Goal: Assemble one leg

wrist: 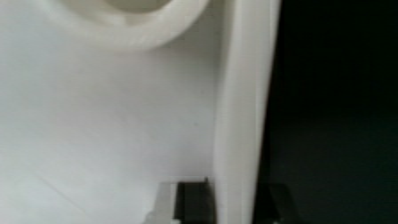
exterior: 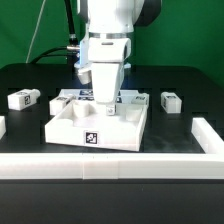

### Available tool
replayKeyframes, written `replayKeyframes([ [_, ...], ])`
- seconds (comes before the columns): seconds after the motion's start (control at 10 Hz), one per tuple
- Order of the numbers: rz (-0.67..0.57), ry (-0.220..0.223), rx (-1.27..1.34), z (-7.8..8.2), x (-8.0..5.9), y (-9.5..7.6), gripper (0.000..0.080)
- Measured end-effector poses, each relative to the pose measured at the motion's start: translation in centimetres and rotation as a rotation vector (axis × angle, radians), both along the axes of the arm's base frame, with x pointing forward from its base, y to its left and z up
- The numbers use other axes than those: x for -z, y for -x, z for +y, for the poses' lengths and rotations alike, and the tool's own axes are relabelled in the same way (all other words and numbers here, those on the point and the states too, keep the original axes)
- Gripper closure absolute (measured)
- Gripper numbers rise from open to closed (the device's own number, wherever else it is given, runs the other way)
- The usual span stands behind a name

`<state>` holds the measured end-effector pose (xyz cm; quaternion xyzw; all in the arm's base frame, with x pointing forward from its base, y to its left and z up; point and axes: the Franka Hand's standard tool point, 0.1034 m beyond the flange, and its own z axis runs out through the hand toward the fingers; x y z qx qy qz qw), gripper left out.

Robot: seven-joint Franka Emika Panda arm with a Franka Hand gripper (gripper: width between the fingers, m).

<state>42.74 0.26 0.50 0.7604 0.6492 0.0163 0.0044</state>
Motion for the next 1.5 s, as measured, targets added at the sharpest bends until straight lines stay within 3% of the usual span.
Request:
replayKeyframes([
  [0.5,0.020,0.020,-0.121,3.0,-0.1,-3.5,0.0742],
  [0.9,0.020,0.020,-0.118,2.9,-0.1,-3.4,0.0742],
  [1.1,0.025,0.035,-0.173,4.2,-0.2,-5.1,0.0742],
  [1.5,0.014,0.031,-0.215,6.6,-0.1,-6.0,0.0742],
])
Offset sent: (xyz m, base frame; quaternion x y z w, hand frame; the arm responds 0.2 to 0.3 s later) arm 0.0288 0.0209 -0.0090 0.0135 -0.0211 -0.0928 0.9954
